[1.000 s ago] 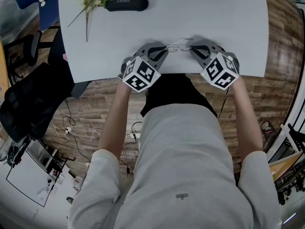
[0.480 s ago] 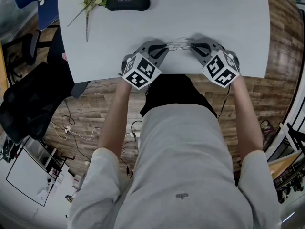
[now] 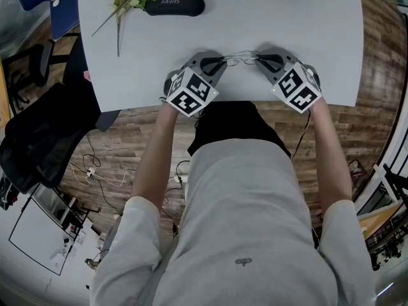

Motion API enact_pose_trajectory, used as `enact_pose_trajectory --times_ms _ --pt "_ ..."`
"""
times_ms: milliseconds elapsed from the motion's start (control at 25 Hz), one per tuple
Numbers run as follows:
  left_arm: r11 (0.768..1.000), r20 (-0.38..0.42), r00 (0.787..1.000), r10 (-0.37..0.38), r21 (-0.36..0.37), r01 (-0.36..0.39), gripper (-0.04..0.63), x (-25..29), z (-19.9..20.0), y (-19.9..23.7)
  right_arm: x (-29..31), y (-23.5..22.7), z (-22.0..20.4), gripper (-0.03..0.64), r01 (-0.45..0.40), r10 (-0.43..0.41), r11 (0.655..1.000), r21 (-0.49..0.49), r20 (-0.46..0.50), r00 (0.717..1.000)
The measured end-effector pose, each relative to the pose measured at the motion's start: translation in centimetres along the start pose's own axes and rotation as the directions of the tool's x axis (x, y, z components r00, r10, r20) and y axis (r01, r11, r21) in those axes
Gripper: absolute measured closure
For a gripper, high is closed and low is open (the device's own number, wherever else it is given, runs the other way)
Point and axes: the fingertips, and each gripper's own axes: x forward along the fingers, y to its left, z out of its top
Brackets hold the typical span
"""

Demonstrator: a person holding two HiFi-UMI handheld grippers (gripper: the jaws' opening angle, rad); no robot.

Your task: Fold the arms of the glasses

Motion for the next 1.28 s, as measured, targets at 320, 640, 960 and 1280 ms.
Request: enact_pose_trajectory --times_ms 320,640,960,1280 --pt "1.000 -0.009 1.000 0.012 -0.012 -0.012 0.552 0.1 0.0 0.9 0.7 -0.9 0.3 0.584 0.003 -0.004 0.998 0.068 0.014 1.000" --pt "1.000 -0.019 1.000 0.019 -0.023 -0.020 0.552 0.3 -0.2 1.7 1.2 -1.2 0.3 0.574 0.005 -0.006 0.994 0.110 0.012 1.000" --pt "0.999 -0.031 0.999 0.025 -0.034 -0.026 0.552 0.5 -0.4 2.3 1.6 -1.7 0.3 0.561 0.012 -0.014 0.988 0.156 0.011 1.000" --pt "0.999 -0.036 0.999 0.021 -0.040 -0.022 0.546 0.5 -0.5 2.8 1.9 -1.9 0.3 0.551 0.016 -0.017 0.986 0.168 0.006 1.000"
